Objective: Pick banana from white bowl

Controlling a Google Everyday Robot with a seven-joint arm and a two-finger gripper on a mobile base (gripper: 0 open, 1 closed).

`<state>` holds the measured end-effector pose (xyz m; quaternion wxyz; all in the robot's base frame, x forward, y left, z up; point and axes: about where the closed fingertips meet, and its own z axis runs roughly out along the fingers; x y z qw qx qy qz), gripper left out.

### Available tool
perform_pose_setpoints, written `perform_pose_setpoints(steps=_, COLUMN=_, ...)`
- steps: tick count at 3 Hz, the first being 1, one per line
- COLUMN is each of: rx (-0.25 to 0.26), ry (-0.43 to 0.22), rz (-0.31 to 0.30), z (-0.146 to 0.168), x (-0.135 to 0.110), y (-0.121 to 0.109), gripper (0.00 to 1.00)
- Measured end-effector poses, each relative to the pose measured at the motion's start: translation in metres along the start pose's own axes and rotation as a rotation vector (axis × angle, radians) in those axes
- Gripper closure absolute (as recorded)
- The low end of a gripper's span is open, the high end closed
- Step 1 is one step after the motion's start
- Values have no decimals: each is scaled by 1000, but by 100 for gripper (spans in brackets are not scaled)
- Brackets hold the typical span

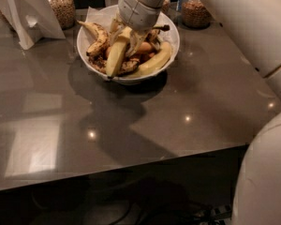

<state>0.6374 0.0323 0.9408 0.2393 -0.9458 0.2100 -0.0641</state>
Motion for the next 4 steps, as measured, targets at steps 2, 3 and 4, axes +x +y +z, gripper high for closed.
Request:
perform_pose_setpoints(steps=2, rx=40, ry=51, rz=74, z=-41, x=-11, y=-8, gripper=100)
perform_pose_setpoints(steps=3, rx=28, ry=53, rz=133, z=-64, x=-11, y=-2, gripper=100)
perform_pose_setpoints(steps=4, rx=13, ry=17, rz=264, z=-88, x=-18, y=21, gripper=100)
